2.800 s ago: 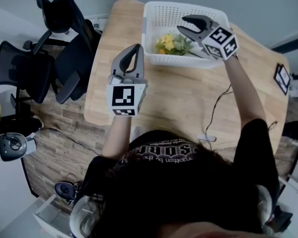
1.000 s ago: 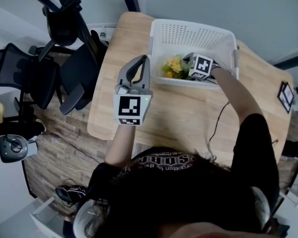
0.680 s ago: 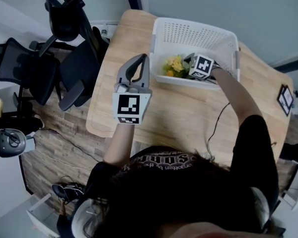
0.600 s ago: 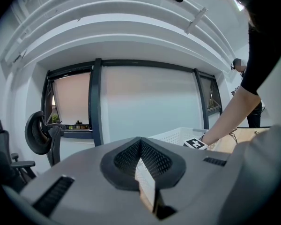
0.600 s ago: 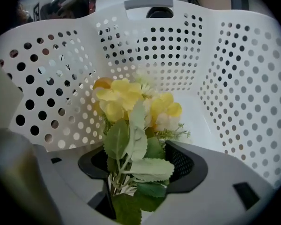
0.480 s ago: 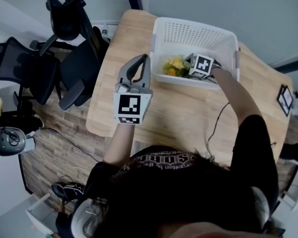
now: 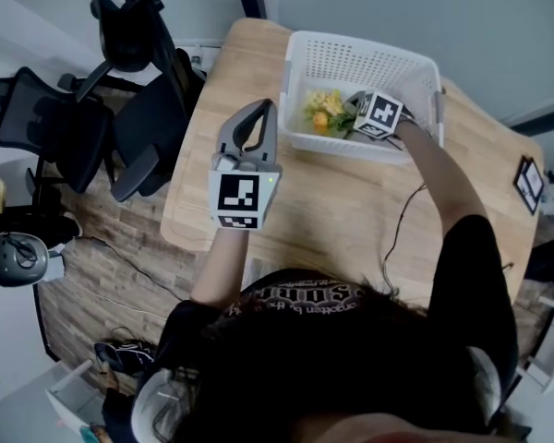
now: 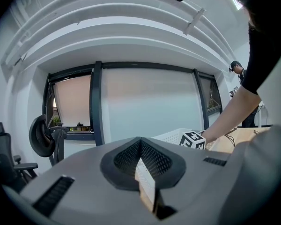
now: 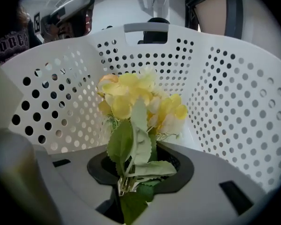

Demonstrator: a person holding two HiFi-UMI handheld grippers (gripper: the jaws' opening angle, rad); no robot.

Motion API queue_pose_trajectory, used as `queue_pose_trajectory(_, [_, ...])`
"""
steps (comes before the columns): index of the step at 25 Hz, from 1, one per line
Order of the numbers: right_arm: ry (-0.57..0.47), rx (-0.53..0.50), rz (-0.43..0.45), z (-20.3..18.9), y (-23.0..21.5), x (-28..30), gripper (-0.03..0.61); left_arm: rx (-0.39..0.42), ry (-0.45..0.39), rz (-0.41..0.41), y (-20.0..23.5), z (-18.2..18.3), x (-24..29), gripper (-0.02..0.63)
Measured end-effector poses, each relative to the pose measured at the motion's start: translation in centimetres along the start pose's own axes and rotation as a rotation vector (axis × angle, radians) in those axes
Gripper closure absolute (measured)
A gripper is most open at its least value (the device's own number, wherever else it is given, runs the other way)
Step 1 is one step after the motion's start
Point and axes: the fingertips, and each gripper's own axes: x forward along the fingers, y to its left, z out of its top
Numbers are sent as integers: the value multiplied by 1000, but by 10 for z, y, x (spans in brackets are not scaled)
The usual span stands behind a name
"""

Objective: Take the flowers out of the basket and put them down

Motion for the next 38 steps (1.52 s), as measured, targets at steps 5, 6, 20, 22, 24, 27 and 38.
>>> queue_pose_trajectory(5, [-58, -21, -50, 17, -6, -19, 437, 2, -4, -4, -2, 3, -2, 614])
queue_pose_trajectory(6, [-61, -38, -62, 21, -7, -24, 439, 3, -6, -5, -2, 4, -3, 614])
queue_pose_trajectory(20, [-183, -83, -184, 75, -17, -102, 445, 3, -34, -10, -5, 16, -16, 614])
queue_pose_trajectory(22, [-195, -85, -199, 81, -15, -114, 445, 5, -39, -12, -5, 18, -18, 614])
queue_pose_trajectory(24, [-205, -93, -214, 89, -14, -127, 445, 8, -45, -13, -4, 20, -21, 614])
queue_pose_trajectory(27, [-216, -113, -238, 98, -12, -145, 445, 12, -52, -16, -4, 23, -25, 614])
queue_pose_trajectory(38, [-228, -146, -293, 111, 8, -178, 445, 15, -68, -48, -13, 27, -34, 614])
